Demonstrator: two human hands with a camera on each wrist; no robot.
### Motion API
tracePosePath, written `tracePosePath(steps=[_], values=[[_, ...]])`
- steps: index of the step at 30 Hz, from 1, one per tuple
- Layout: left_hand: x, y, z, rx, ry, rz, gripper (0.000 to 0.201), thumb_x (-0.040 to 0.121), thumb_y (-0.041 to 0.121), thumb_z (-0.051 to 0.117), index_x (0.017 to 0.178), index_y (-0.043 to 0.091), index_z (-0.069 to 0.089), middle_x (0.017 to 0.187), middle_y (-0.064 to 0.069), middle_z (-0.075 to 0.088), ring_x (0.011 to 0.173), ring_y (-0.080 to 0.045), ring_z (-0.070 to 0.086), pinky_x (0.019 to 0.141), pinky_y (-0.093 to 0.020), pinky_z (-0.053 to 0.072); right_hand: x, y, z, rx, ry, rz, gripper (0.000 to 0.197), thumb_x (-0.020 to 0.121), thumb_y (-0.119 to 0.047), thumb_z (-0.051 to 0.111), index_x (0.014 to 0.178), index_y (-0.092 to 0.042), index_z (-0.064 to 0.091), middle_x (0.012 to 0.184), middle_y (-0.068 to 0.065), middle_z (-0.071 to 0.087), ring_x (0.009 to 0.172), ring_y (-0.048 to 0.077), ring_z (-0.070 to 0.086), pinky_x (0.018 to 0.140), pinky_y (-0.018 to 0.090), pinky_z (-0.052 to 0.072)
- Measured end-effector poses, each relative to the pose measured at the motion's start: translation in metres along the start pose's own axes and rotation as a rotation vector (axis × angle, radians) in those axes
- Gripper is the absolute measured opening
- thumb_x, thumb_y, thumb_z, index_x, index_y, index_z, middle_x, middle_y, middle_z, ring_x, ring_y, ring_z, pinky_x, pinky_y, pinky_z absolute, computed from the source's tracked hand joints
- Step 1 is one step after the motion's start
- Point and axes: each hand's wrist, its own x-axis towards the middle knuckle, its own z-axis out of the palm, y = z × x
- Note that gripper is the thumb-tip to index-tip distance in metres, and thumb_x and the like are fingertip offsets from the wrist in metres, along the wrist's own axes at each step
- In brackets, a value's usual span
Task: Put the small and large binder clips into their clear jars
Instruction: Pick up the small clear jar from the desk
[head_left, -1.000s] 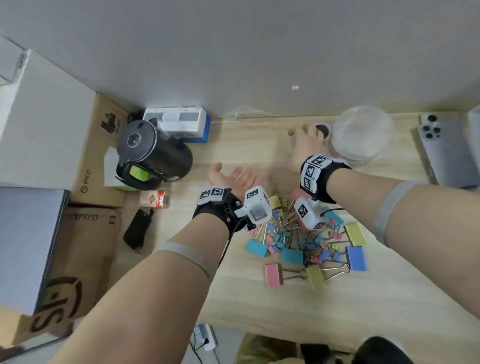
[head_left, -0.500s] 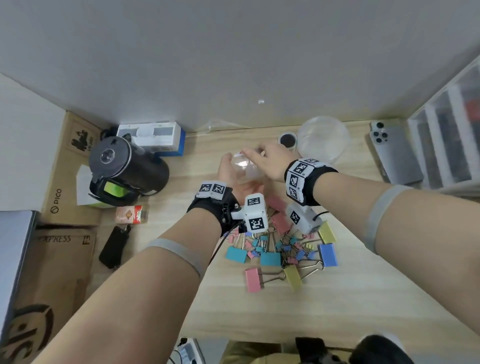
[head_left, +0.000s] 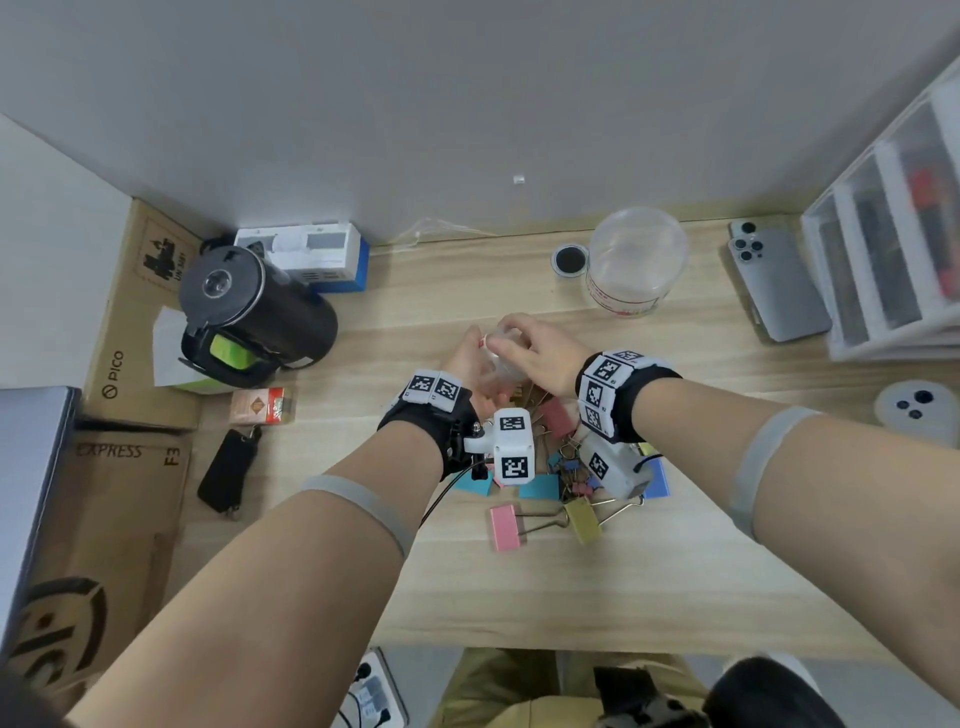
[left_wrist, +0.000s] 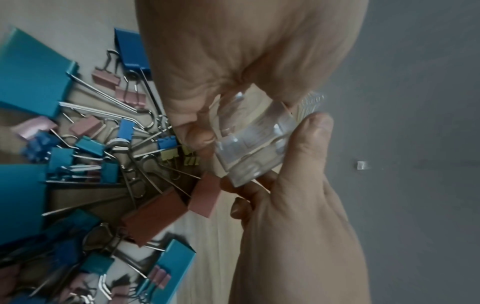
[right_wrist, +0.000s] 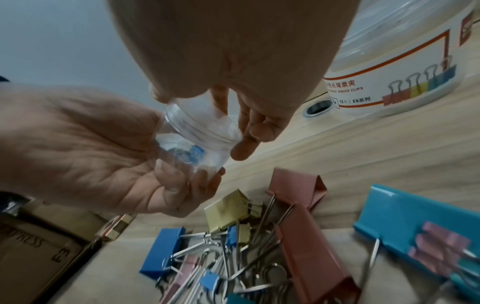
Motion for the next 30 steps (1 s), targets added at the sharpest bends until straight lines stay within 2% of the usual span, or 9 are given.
tracePosePath(steps=[3,6,8,10,15,20,22,26,30], values=[[-0.004,-0.005,-0.007,0.015,-0.009,-0.001,0.042,0.108,0.047,0.038,0.097,0.01,0.056,0.082,-0.013,0.063,0.068,-0.023,0.052,0.057,-0.03,0.038,-0.009,-0.003,0.003,-0.009,-0.031,-0.042,0.055,0.095,-0.057,0.045,0.137,-0.021,0.047,0.13,0.007,0.058,0.111,0.021,0.056,0.097,0.038,0.045],[-0.001,-0.009,-0.017,-0.05,-0.015,-0.012,0.036,0.108,0.035,0.039,0.094,0.006,0.056,0.081,-0.015,0.063,0.073,-0.027,0.059,0.069,-0.038,0.05,-0.018,-0.008,0.003,-0.099,-0.103,-0.131,0.056,0.093,-0.05,0.054,0.141,-0.025,0.041,0.139,0.005,0.046,0.124,0.02,0.048,0.105,0.039,0.041],[-0.003,-0.013,-0.027,-0.093,-0.101,-0.026,0.038,0.109,0.027,0.035,0.085,0.004,0.054,0.068,-0.013,0.058,0.067,-0.025,0.05,0.064,-0.034,0.04,-0.021,-0.009,0.001,-0.103,-0.11,-0.172,0.058,0.09,-0.044,0.062,0.14,-0.026,0.041,0.14,0.001,0.043,0.124,0.015,0.047,0.104,0.035,0.04],[-0.004,-0.016,-0.036,-0.094,-0.148,-0.051,0.041,0.107,0.03,0.034,0.083,0.004,0.054,0.062,-0.013,0.054,0.062,-0.023,0.043,0.058,-0.032,0.032,-0.022,-0.007,-0.003,-0.061,-0.122,-0.154,0.063,0.084,-0.041,0.069,0.137,-0.026,0.04,0.14,-0.001,0.043,0.118,0.012,0.049,0.101,0.033,0.043],[0.004,-0.019,-0.048,0.016,-0.166,-0.088,0.05,0.099,0.045,0.039,0.108,0.001,0.061,0.086,-0.018,0.063,0.062,-0.027,0.052,0.045,-0.021,0.036,-0.025,0.003,-0.004,-0.042,-0.129,-0.09,0.067,0.062,-0.042,0.086,0.108,-0.03,0.039,0.112,-0.004,0.053,0.1,0.018,0.06,0.089,0.044,0.054],[0.003,-0.026,-0.042,-0.04,-0.302,-0.089,0.042,0.098,0.038,0.046,0.118,0.006,0.064,0.096,-0.014,0.068,0.068,-0.027,0.064,0.048,-0.028,0.053,-0.031,0.006,0.006,-0.064,-0.122,-0.095,0.074,0.049,-0.05,0.09,0.098,-0.032,0.039,0.097,-0.005,0.064,0.088,0.018,0.064,0.081,0.045,0.055],[0.002,-0.03,-0.042,-0.012,-0.33,-0.092,0.041,0.097,0.038,0.046,0.114,0.006,0.064,0.098,-0.014,0.065,0.07,-0.028,0.061,0.047,-0.027,0.052,-0.035,0.008,0.008,-0.081,-0.151,-0.087,0.076,0.049,-0.043,0.091,0.102,-0.032,0.038,0.099,-0.005,0.067,0.088,0.018,0.065,0.08,0.045,0.056],[0.006,-0.037,-0.047,0.053,-0.382,-0.077,0.043,0.101,0.035,0.039,0.105,0.004,0.069,0.087,-0.016,0.072,0.079,-0.036,0.065,0.046,-0.029,0.052,-0.045,0.017,0.006,-0.152,-0.212,-0.037,0.092,0.056,-0.03,0.092,0.129,-0.023,0.036,0.121,-0.005,0.056,0.1,0.015,0.059,0.086,0.034,0.053],[0.007,-0.041,-0.054,0.073,-0.392,-0.088,0.04,0.103,0.033,0.039,0.107,0.007,0.069,0.089,-0.016,0.075,0.079,-0.036,0.071,0.048,-0.029,0.052,-0.057,0.032,-0.004,-0.362,-0.234,0.038,0.045,0.067,-0.019,0.083,0.105,-0.017,0.059,0.103,0.0,0.062,0.091,0.02,0.062,0.073,0.028,0.051]])
